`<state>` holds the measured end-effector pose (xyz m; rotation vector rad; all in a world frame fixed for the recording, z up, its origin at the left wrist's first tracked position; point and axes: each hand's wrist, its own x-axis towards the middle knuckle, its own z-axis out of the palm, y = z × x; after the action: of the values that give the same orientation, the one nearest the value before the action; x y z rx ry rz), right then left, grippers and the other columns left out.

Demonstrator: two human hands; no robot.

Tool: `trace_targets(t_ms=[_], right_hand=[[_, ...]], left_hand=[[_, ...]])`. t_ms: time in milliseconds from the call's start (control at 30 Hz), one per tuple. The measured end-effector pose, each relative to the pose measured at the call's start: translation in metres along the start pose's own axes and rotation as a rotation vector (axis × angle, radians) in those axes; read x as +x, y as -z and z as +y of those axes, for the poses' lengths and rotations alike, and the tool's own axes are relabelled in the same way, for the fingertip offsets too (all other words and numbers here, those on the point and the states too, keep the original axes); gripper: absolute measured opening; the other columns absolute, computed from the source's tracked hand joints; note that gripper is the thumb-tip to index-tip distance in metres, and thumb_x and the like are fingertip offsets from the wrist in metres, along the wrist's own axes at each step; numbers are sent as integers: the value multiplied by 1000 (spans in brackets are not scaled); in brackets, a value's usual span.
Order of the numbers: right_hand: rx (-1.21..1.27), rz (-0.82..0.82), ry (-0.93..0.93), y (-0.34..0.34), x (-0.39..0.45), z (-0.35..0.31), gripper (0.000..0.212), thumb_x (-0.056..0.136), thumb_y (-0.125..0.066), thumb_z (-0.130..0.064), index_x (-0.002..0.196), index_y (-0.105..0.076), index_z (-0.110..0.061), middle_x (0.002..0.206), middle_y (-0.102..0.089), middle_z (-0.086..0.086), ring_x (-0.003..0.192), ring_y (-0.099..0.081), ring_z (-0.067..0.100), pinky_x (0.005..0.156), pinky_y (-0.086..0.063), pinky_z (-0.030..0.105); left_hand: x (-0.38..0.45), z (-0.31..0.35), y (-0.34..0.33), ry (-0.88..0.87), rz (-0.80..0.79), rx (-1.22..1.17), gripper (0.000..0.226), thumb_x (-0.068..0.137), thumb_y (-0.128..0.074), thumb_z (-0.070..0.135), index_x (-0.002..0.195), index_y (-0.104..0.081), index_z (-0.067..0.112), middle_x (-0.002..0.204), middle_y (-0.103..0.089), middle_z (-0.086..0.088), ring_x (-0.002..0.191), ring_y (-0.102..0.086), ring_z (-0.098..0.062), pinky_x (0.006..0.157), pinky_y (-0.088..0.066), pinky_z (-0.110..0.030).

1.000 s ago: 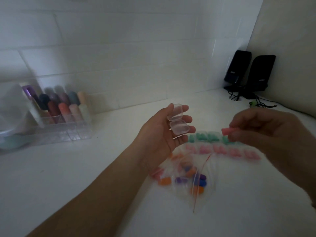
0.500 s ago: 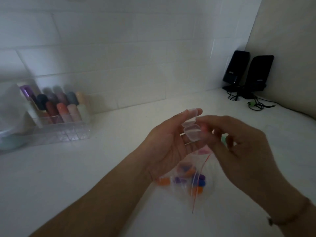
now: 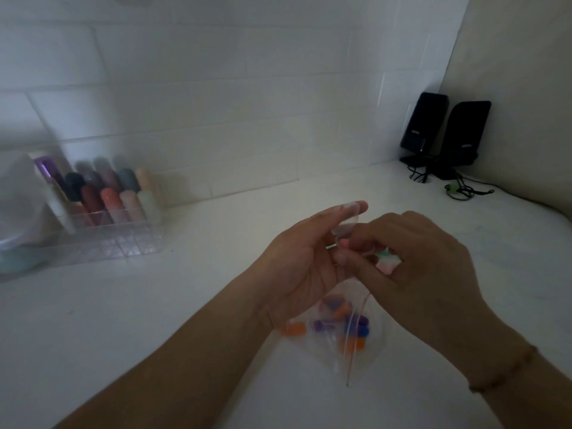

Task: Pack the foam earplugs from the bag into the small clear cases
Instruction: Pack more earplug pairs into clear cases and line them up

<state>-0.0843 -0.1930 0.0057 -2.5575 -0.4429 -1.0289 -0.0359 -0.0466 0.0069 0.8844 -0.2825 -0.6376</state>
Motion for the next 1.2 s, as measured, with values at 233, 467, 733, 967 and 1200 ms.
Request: trace_targets(t_ms=[233, 467, 733, 967, 1200], right_hand=[[228, -99, -84, 46, -2, 14, 19, 75, -52, -42, 68, -64, -31, 103, -61, -13, 96, -51, 5, 81, -42, 28], [25, -750, 151, 22, -15, 17, 36, 82, -33, -68, 104, -61, -62, 157, 0, -28, 147, 11, 11, 115, -22, 51], [-240, -454, 169, -24, -19, -9, 33, 73, -41, -36, 60, -70, -27, 148, -44, 4, 133, -41, 36, 95, -42, 47], [-311, -379, 207, -33, -10, -15, 15, 53, -81, -29, 58, -70, -20, 124, -65, 7, 115, -58, 37, 80, -49, 43], [-292, -392, 89, -37, -10, -18, 39, 45, -82, -56, 48, -66, -21, 119, -68, 5, 114, -60, 38, 77, -51, 44]], left_hand=[[6, 16, 12, -100, 181, -44, 52, 76, -69, 18, 124, -59, -1, 111, -62, -22, 98, -64, -35, 86, -55, -39], [13, 18, 29, -103, 392, -150, 41, 97, -49, 21, 130, -54, -2, 108, -62, -22, 95, -64, -36, 83, -56, -39], [14, 16, 27, -87, 449, -155, 42, 97, -48, 20, 132, -52, -3, 107, -61, -23, 94, -63, -37, 86, -53, -40], [14, 16, 27, -68, 462, -172, 41, 97, -48, 20, 130, -53, -3, 107, -61, -23, 94, -63, -37, 80, -56, -39], [15, 18, 28, -75, 456, -146, 40, 98, -48, 21, 129, -54, -2, 108, -61, -21, 94, -63, -37, 83, -55, -39]])
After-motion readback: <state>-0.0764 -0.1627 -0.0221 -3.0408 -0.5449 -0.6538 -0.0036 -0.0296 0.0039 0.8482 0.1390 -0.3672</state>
